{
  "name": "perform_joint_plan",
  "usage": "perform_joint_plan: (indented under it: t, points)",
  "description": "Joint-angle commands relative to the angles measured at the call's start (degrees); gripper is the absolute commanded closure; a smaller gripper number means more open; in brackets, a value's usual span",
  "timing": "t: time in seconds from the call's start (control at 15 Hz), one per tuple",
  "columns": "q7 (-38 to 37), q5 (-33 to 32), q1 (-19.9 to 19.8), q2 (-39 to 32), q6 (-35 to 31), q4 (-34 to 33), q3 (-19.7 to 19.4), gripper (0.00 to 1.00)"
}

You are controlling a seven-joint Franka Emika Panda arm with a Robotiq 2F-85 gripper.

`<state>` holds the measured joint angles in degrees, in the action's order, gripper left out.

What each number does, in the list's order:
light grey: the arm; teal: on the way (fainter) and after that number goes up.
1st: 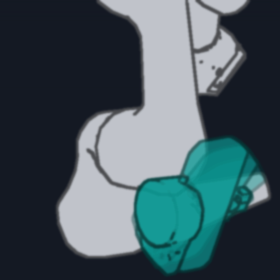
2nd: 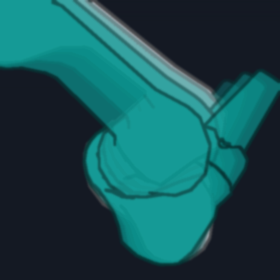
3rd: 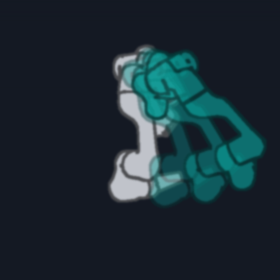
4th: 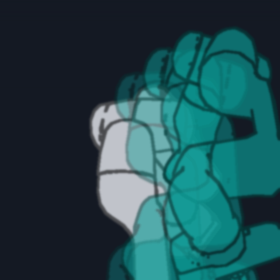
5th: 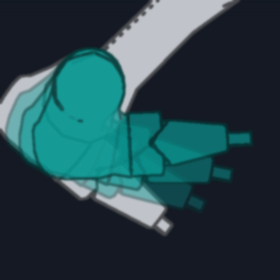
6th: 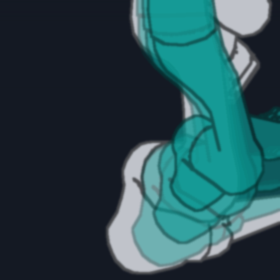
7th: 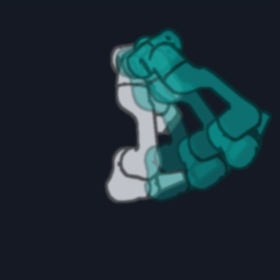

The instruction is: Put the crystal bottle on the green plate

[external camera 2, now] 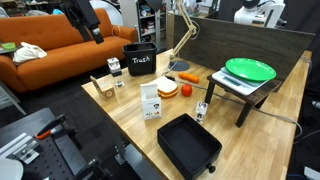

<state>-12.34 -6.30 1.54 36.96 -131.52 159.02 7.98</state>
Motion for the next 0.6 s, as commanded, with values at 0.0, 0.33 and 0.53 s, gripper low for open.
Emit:
perform_joint_plan:
  t: [0.0,0.33,0.53]
  points:
    - [2.54,-2.36,-3.91,0.25,-0.37,-0.11,-2.98,0.0]
    - [9.73,-6.62,-10.88,-3.07,-3.03,-0.54,-10.89,0.0]
    - [10.7,-6.1,-11.85,-2.69,-2.36,-0.29,-12.24,0.0]
